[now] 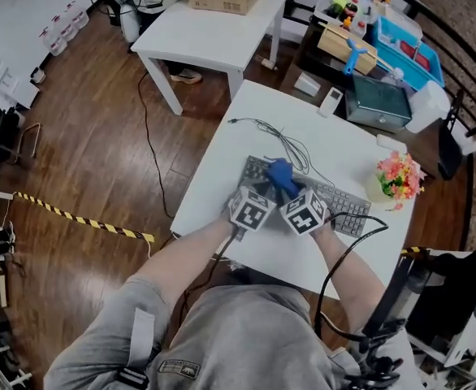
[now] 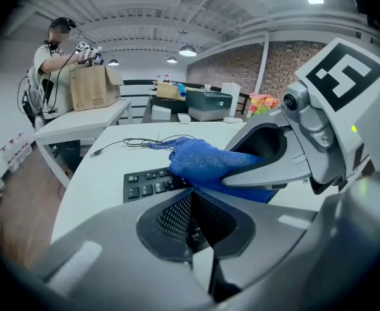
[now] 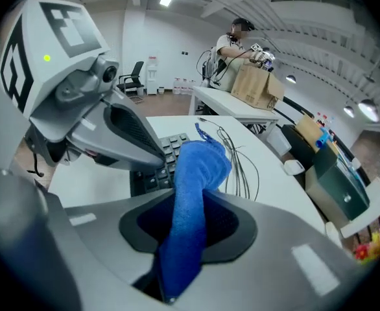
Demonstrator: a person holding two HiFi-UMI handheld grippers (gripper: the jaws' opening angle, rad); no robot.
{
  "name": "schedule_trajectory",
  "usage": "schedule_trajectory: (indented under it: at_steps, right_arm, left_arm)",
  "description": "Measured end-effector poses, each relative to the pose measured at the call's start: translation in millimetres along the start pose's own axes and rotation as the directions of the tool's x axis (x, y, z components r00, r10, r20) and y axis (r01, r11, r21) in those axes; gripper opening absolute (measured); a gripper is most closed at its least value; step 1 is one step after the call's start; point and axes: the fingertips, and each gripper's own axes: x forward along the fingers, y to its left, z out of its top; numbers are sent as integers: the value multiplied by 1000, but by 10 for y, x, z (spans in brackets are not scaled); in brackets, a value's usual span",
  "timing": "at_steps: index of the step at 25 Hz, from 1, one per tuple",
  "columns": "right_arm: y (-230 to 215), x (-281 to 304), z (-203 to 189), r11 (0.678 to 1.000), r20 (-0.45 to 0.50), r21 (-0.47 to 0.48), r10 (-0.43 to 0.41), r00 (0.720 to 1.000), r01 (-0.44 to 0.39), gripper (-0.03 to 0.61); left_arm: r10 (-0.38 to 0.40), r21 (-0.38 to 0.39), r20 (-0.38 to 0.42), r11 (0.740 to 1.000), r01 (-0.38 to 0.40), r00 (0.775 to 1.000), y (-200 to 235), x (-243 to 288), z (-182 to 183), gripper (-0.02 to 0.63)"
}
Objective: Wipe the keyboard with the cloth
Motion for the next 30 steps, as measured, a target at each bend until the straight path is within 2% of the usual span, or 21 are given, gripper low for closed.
schedule_trajectory:
  at_steps: [4, 8, 13, 22, 26, 30]
  right_arm:
    - [-141, 162, 199, 999, 15, -18, 26, 1000, -26, 114]
    - [-103, 239, 206, 998, 7, -35, 58, 998, -58, 114]
    - [182, 159, 66, 994, 1, -47, 102, 995, -102, 114]
    - [849, -31, -192, 983, -40, -83, 161, 986, -164, 114]
    - [936, -19, -227, 979, -57, -99, 171, 984, -176, 114]
    - [858, 17, -100, 978, -47, -113, 171, 984, -175, 114]
  left_arm:
    - [41, -28, -10, 999, -41, 999, 236, 54, 90, -6]
    - [51, -45, -25, 998, -52, 998, 343, 87, 76, -6]
    - [33, -55, -41, 998, -36, 999, 237, 63, -141, -6]
    - [-21, -21, -93, 1000, 19, 995, -102, -212, -665, -6]
    - [-28, -19, -101, 999, 26, 994, -119, -243, -758, -6]
    - [-11, -38, -84, 999, 8, 996, -8, -230, -682, -6]
